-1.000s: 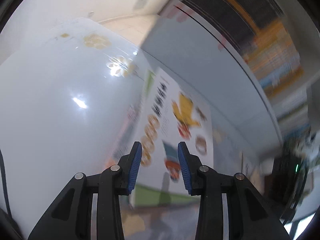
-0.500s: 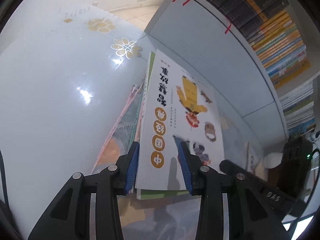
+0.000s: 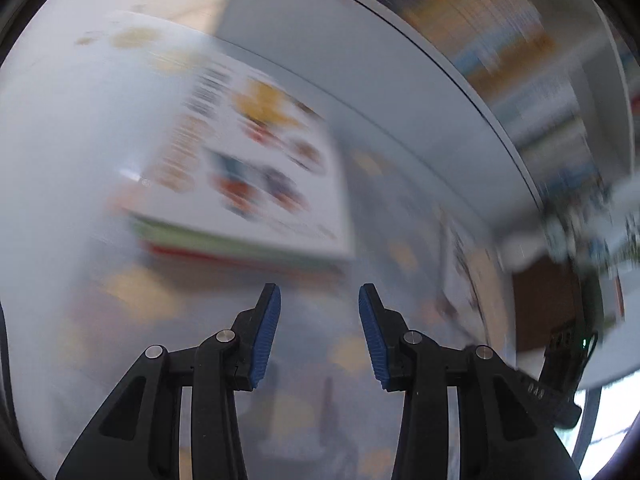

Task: Organize books
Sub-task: 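Open the left tool and pull it away from the pile, then move the left tool to the tan-backed book on the bed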

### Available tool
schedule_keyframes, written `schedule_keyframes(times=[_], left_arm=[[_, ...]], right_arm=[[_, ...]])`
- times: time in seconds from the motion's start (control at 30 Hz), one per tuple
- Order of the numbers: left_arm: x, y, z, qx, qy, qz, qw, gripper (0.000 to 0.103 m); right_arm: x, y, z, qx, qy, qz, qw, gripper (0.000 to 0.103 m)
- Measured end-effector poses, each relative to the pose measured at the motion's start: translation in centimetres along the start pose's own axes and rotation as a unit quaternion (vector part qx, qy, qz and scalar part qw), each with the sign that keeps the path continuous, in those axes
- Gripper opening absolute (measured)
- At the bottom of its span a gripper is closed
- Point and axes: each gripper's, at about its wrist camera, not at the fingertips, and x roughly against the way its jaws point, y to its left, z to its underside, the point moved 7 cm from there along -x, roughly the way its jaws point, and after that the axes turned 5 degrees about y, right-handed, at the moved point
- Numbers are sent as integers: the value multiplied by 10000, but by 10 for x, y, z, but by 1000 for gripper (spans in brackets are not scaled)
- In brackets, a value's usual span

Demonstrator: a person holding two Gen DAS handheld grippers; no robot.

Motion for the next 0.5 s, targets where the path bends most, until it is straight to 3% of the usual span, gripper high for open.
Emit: schedule_keyframes(times=[0.13,0.3,0.5], left_arm=[[-37,-88,41,-643,501,336,9961,38],[-79,-181,82,-1165,968,502,9872,38],[-128,-262,102,-1453,1155,547,9811,38]], right_arm=[[56,-76,17,-441,-309,377,9978,47],[128,-173,9,-1089,-795,560,9893,47],[182,-249,-17,-1333,-1031,712,9831,53]])
